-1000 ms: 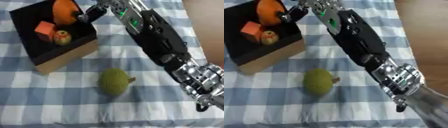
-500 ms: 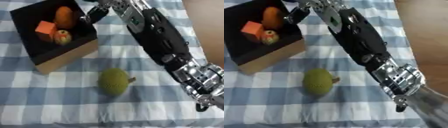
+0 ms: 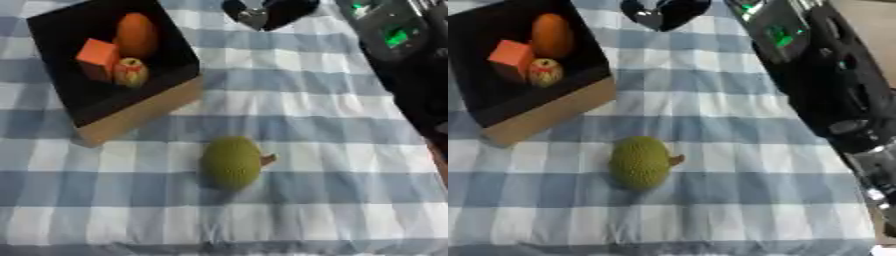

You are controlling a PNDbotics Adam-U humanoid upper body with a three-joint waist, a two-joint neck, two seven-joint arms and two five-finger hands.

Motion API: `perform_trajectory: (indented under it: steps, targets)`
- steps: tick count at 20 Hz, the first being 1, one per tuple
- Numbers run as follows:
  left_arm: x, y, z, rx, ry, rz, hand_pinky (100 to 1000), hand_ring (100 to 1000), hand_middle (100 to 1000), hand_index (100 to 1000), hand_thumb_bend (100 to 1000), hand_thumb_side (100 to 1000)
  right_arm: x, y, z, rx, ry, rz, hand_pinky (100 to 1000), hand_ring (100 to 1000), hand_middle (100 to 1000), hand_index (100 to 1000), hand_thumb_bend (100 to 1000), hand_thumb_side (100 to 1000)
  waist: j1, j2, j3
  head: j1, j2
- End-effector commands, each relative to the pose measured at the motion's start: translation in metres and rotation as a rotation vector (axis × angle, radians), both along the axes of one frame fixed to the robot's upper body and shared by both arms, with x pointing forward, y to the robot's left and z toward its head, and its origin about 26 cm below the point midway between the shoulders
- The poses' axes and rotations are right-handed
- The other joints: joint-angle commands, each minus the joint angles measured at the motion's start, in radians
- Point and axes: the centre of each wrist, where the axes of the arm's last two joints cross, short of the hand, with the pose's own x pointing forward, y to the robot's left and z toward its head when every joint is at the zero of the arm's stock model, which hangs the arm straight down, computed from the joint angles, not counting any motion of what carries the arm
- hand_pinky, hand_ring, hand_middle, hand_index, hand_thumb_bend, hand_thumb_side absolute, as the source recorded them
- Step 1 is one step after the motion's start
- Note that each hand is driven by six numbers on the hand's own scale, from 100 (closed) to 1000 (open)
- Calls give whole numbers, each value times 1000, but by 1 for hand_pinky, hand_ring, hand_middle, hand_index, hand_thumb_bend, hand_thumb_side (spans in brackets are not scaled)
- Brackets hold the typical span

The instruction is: Pick up objects on the table and place them in the box.

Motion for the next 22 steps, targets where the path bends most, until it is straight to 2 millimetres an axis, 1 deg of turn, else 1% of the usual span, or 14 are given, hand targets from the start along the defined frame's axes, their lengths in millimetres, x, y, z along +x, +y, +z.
perform_trajectory:
  steps: [1,3,5,8,9,11,12,13,16,19,22]
  targets:
    - [-3,8,7,-1,-33,41,750,878,742,795,565,611,-35,-6,10,-68,-51,16,902,958,803,946,199,100,-4,-33,-6,13,6]
    - [-3,9,5,-2,-26,52,749,879,742,794,564,613,-40,-8,0,-95,-35,29,901,957,805,946,207,100,-2,-35,-14,18,7]
    - [-3,10,3,1,-19,59,749,879,742,794,562,614,-41,-9,-11,-116,-22,45,901,957,807,946,209,100,1,-37,-21,22,7]
    - [-4,11,1,8,-9,65,749,879,742,794,562,616,-41,-10,-33,-159,7,62,901,960,806,947,178,100,3,-40,-31,28,7]
    - [-4,11,1,10,-7,66,749,879,742,794,561,617,-41,-11,-40,-167,21,62,903,963,805,947,154,100,3,-41,-33,30,7]
    - [-4,12,0,13,-3,68,749,879,742,794,560,618,-41,-13,-55,-176,53,55,904,966,803,948,118,126,5,-42,-37,31,7]
    - [-4,12,0,15,-1,68,749,880,742,794,560,618,-42,-13,-61,-182,70,51,904,967,804,948,116,136,6,-41,-38,31,7]
    - [-4,12,0,16,0,69,749,880,743,794,559,619,-42,-13,-66,-189,82,46,905,969,805,949,110,154,6,-41,-39,30,7]
    - [-4,12,-1,20,7,69,748,881,743,795,557,621,-44,-10,-77,-201,104,36,906,971,807,950,107,169,9,-40,-41,26,7]
    - [-4,12,-1,20,10,68,748,882,743,794,556,622,-45,-5,-88,-220,119,27,909,976,810,952,100,228,11,-38,-39,21,7]
    - [-4,11,-1,18,10,66,748,882,743,794,557,622,-47,0,-98,-234,148,19,913,981,813,955,100,258,11,-37,-37,18,7]
